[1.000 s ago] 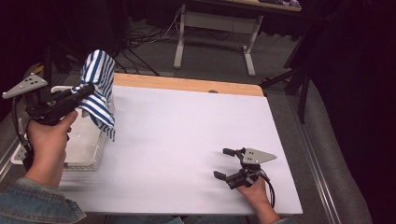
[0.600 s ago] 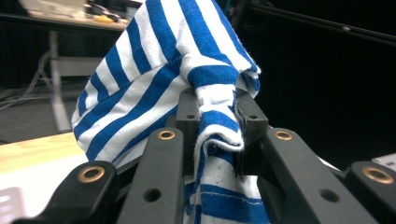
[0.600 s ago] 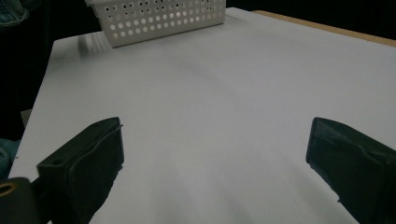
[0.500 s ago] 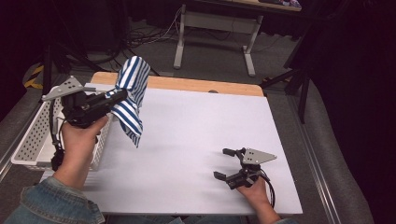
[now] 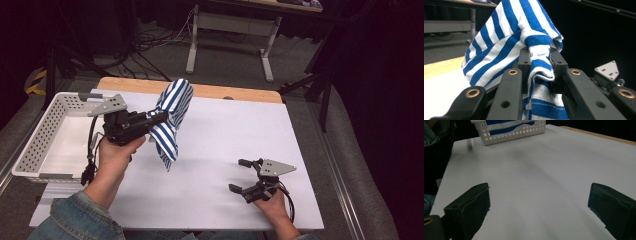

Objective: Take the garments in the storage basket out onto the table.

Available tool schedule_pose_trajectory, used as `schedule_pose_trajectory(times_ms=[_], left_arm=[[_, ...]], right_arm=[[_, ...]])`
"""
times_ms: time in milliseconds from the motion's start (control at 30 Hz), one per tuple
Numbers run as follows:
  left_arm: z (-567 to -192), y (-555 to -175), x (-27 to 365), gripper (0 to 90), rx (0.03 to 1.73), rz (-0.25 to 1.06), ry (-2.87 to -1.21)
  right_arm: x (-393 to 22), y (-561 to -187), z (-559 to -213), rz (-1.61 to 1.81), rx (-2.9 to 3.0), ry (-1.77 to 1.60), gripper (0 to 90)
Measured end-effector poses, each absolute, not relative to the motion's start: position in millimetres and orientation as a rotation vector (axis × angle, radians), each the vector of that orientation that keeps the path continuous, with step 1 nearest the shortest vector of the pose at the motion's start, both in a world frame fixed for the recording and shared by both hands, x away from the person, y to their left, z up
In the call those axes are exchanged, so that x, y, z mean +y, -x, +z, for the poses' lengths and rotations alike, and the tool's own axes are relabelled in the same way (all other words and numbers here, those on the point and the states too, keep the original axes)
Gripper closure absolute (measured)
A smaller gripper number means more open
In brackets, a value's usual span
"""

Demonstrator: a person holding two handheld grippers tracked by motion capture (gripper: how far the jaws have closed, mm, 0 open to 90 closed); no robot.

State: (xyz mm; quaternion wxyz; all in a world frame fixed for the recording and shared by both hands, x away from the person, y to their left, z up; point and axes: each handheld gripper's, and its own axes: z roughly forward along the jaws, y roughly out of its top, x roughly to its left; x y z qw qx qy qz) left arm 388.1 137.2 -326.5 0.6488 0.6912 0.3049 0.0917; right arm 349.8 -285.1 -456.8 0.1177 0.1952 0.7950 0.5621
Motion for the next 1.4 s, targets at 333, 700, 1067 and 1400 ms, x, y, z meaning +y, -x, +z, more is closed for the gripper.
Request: schedule_pose_trajectory(times_ms=[333, 700, 1067, 1400], left_arm=[[-345, -391, 106, 76.0, 0.653, 0.130, -1.626], [-369, -393, 86, 75.8, 0.641, 0.067, -1.670], [-404, -398, 70, 74.8, 0.671, 0.048, -1.834], [-429, -405, 57, 70.1, 0.680, -0.003, -1.961]], right_arm=[[-285, -350, -457, 1.648, 2.326, -0.569, 4.8], [-285, -350, -457, 1.646, 2.326, -0.566, 4.9], [-285, -349, -457, 1.646, 2.328, -0.568, 4.9], [-285, -349, -457, 1.647, 2.330, -0.566, 4.9]])
